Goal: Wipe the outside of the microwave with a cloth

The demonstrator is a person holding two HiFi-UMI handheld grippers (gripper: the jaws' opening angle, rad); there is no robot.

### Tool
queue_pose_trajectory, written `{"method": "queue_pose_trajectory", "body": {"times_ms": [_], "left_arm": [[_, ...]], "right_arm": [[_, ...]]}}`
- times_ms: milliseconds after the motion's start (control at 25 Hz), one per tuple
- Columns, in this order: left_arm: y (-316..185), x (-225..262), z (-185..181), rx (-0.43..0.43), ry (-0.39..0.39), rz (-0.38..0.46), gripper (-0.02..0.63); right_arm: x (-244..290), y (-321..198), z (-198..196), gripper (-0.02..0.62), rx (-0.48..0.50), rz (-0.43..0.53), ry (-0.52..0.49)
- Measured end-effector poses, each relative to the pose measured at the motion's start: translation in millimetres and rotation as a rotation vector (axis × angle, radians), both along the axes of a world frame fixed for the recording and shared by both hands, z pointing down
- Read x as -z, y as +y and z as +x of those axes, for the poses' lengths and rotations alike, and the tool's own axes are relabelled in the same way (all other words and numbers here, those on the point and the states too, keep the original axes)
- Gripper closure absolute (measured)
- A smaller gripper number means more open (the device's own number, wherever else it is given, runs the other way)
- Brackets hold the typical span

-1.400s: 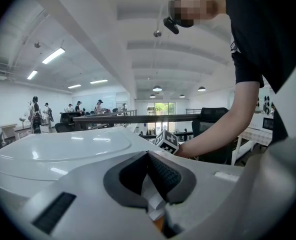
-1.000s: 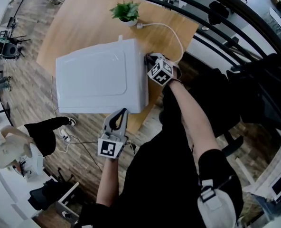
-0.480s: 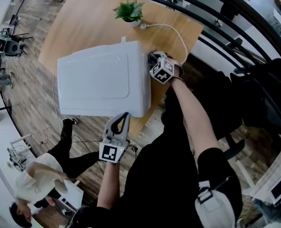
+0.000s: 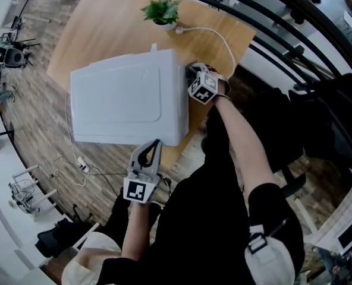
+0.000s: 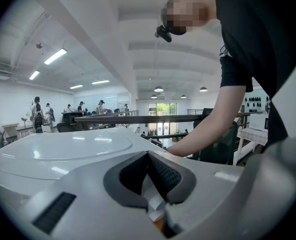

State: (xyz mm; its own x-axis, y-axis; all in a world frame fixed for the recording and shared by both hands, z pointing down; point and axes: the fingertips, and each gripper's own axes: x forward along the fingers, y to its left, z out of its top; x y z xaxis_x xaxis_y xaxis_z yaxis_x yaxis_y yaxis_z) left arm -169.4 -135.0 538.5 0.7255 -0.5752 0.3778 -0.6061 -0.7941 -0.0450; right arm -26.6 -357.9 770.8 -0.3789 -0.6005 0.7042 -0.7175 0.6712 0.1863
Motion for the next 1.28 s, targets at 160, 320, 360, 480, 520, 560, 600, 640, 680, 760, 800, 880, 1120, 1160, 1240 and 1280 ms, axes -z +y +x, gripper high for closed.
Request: {"method": "queue_pose_trajectory", "body": {"times_ms": [160, 320, 360, 480, 520, 560, 600, 640, 680, 760, 800, 880, 1120, 1160, 1240, 1280], "left_arm": [[-2.0, -0.3, 0.3, 0.0, 0.006, 0.009, 0.603], [-2.1, -1.2, -1.2, 0.007, 0.011, 0.007, 0.603], [-2.1, -1.1, -1.1, 0.008, 0.013, 0.008, 0.603], [-2.6, -0.9, -0.3, 0.008, 0.021, 0.01, 0.603], [-2.8, -1.0, -0.4, 0.01, 0.021, 0.007, 0.603], [-3.0, -0.8, -0.7, 0.012, 0.021, 0.004, 0.603], [-3.3, -0.5, -0.9, 0.013, 0.022, 0.002, 0.603], [-3.4, -0.3, -1.1, 0.013, 0.023, 0.002, 0.603], [-3.4, -0.3, -1.3, 0.014, 0.024, 0.001, 0.603], [-3.2, -1.0, -1.3, 0.015, 0.028, 0.003, 0.603], [-3.0, -1.4, -1.1, 0.014, 0.03, 0.005, 0.603], [-2.5, -1.7, -1.2, 0.014, 0.033, 0.006, 0.603], [-3.3, -1.0, -0.5, 0.01, 0.045, 0.007, 0.603], [-3.1, -0.8, -0.9, 0.012, 0.045, 0.007, 0.603], [-2.6, 0.0, -1.4, 0.014, 0.048, 0.01, 0.603], [-2.5, 0.6, -1.2, 0.013, 0.05, 0.013, 0.603]], "right_arm": [[-1.7, 5.1, -2.1, 0.563, 0.006, -0.006, -0.01], [-2.3, 14.8, -6.7, 0.563, 0.019, -0.016, -0.031], [-2.8, 18.0, -7.8, 0.563, 0.027, -0.016, -0.028], [-4.3, 28.5, -11.7, 0.563, 0.068, -0.002, 0.008], [-4.5, 32.2, -13.4, 0.563, 0.084, 0.003, 0.023], [-4.6, 36.0, -15.2, 0.563, 0.099, 0.006, 0.035], [-4.8, 39.9, -17.0, 0.564, 0.112, 0.007, 0.043], [-5.5, 43.8, -18.7, 0.563, 0.121, 0.005, 0.047], [-6.4, 47.6, -20.0, 0.563, 0.126, 0.002, 0.047], [-7.9, 54.8, -22.2, 0.563, 0.132, 0.0, 0.045], [-8.4, 58.8, -23.7, 0.563, 0.135, 0.001, 0.044], [-9.3, 67.9, -27.5, 0.563, 0.145, -0.001, 0.043], [-9.7, 96.6, -36.4, 0.564, 0.163, -0.006, 0.048], [-9.6, 102.4, -38.8, 0.563, 0.167, -0.009, 0.047], [-9.4, 114.9, -43.9, 0.563, 0.175, -0.015, 0.044], [-9.2, 121.5, -45.9, 0.565, 0.179, -0.018, 0.043]]}}
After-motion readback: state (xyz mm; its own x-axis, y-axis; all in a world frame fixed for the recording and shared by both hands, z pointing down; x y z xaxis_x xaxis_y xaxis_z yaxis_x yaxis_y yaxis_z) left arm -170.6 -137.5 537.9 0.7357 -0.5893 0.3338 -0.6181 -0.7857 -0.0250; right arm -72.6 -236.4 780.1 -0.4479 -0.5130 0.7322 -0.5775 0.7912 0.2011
